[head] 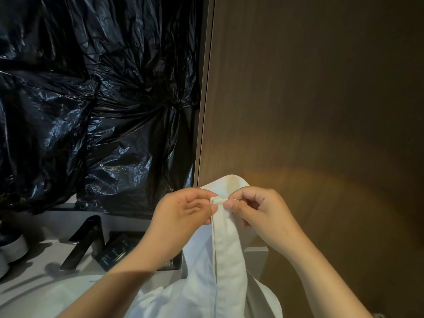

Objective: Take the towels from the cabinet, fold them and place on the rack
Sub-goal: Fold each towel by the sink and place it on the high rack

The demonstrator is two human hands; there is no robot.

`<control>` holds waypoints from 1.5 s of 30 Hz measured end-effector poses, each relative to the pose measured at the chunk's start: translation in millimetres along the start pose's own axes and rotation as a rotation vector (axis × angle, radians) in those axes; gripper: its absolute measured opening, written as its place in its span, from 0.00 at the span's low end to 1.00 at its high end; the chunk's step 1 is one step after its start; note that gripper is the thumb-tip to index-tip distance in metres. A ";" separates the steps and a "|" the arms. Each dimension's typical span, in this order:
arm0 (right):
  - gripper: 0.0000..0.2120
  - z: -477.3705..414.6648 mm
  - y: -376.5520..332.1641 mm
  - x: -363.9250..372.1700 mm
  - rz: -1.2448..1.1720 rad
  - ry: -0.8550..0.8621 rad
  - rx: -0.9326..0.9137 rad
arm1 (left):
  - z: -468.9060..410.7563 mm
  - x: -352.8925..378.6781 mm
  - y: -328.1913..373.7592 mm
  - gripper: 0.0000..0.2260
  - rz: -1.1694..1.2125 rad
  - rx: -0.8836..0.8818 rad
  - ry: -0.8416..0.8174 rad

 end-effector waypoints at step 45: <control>0.23 0.5 26.0 -140.0 1.119 0.450 -0.026 | -119.9 -94.2 49.3 0.09 -0.084 0.171 0.688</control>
Point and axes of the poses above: each hand's wrist, its own z-axis away from the middle knuckle, its own x-axis out of the palm, y = z × x, the point moved 2 cm from there along -z, towards the middle knuckle, and after that the axes turned 3 degrees about -y, right-handed, at the moved point
